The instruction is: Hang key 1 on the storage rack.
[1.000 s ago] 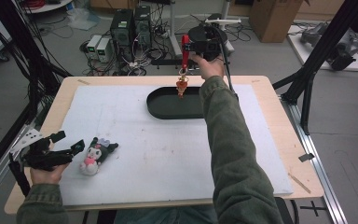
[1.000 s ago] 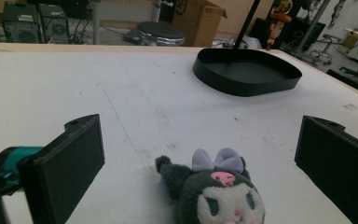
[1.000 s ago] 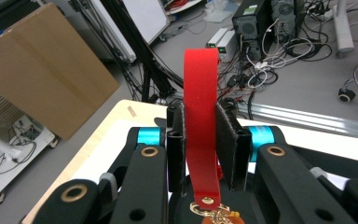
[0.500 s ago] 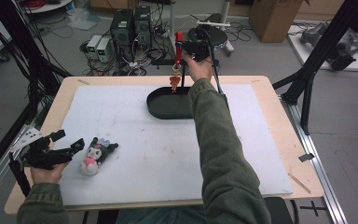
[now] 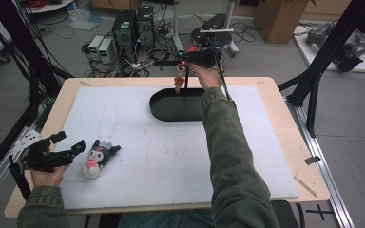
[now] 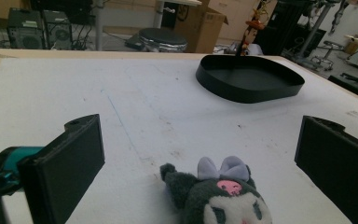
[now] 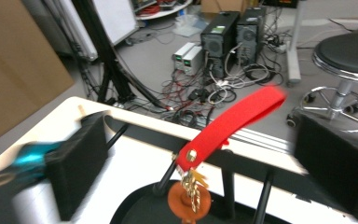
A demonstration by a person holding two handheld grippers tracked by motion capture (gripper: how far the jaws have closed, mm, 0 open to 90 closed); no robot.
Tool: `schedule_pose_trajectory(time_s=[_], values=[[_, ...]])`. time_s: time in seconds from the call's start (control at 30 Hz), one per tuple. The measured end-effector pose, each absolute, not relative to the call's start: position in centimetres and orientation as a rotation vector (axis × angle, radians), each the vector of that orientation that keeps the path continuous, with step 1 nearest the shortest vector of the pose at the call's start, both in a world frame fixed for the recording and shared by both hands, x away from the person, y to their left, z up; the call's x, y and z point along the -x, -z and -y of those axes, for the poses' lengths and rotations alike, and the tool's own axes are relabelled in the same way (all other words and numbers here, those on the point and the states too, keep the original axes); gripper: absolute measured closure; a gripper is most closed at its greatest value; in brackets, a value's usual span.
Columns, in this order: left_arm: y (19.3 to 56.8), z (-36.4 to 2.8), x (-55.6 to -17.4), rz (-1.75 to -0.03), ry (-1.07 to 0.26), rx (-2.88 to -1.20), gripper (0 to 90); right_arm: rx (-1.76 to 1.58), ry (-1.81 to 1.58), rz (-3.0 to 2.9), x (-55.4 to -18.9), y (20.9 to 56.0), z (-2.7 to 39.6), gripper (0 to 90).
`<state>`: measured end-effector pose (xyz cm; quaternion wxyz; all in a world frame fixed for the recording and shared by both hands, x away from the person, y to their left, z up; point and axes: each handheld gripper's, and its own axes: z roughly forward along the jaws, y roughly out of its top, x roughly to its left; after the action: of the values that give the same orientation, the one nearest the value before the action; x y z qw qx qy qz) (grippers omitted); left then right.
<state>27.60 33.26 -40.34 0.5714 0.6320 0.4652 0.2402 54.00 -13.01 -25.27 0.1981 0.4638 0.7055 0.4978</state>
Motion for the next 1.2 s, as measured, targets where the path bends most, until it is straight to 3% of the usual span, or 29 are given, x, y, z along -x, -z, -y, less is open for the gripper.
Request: schedule_pose_trajectory(time_s=[1.2], values=[[40.3,-33.3,-27.3,-1.1,-0.568,-1.489,1.7,-1.113,-1.275,-2.143,-46.6,24.4,17.4,0.7]])
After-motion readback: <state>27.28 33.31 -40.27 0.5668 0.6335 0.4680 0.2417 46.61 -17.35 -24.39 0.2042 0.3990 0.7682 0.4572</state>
